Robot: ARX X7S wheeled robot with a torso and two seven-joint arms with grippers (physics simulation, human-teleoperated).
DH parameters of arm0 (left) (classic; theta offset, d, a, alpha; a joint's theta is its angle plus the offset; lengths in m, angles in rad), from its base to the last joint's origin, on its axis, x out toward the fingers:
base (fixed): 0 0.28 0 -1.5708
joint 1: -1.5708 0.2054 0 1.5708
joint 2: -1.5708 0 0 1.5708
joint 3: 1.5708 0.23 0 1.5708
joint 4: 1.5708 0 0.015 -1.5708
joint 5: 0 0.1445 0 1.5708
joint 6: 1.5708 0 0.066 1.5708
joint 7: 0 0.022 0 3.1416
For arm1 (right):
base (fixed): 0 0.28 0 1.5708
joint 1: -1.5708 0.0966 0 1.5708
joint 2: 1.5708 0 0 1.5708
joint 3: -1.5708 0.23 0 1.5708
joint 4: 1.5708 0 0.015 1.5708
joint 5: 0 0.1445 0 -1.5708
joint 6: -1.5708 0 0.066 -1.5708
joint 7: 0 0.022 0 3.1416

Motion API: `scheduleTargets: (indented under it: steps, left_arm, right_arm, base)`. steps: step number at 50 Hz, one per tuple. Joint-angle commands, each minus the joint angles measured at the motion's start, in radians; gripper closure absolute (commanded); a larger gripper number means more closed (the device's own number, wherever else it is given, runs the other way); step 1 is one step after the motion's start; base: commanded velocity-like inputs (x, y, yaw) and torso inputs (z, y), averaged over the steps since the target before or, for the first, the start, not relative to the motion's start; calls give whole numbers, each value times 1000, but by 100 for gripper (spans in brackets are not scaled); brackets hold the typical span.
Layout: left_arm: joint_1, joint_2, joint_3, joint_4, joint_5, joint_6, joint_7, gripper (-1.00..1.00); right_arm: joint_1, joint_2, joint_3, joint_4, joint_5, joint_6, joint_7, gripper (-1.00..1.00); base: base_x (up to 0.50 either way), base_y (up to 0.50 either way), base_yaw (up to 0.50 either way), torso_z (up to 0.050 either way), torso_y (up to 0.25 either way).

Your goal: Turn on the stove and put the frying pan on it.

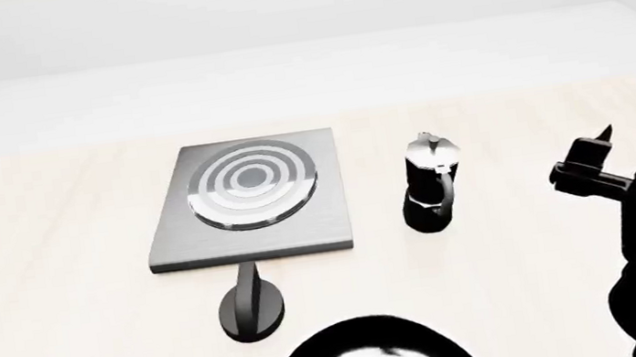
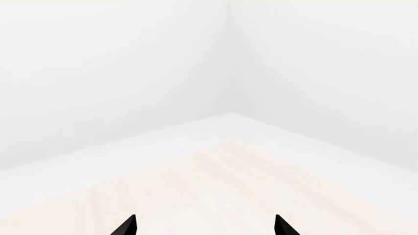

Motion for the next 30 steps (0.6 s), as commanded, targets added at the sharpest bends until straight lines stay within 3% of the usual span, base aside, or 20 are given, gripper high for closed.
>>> scheduleTargets:
  steps: [1, 16, 25, 30]
  left_arm:
    - [-167, -56, -109, 125, -140, -80, -48, 100]
    - [-320, -110, -178, 226, -368, -159, -99, 100]
    - [-575, -110, -166, 238, -742, -240, -280, 100]
    - [-675, -136, -171, 210, -830, -260, -304, 100]
  right_arm:
    - [0, 2, 4, 5, 3, -2, 5, -100]
    - [1, 3, 5, 15, 7, -5, 9, -100]
    - [0, 3, -2, 19, 7, -8, 12, -100]
    - [0, 4, -3, 19, 9, -7, 12, -100]
  base:
    - [0, 0, 0, 0, 0]
    - [0, 0, 0, 0, 0]
    - [0, 0, 0, 0, 0]
    - [0, 0, 0, 0, 0]
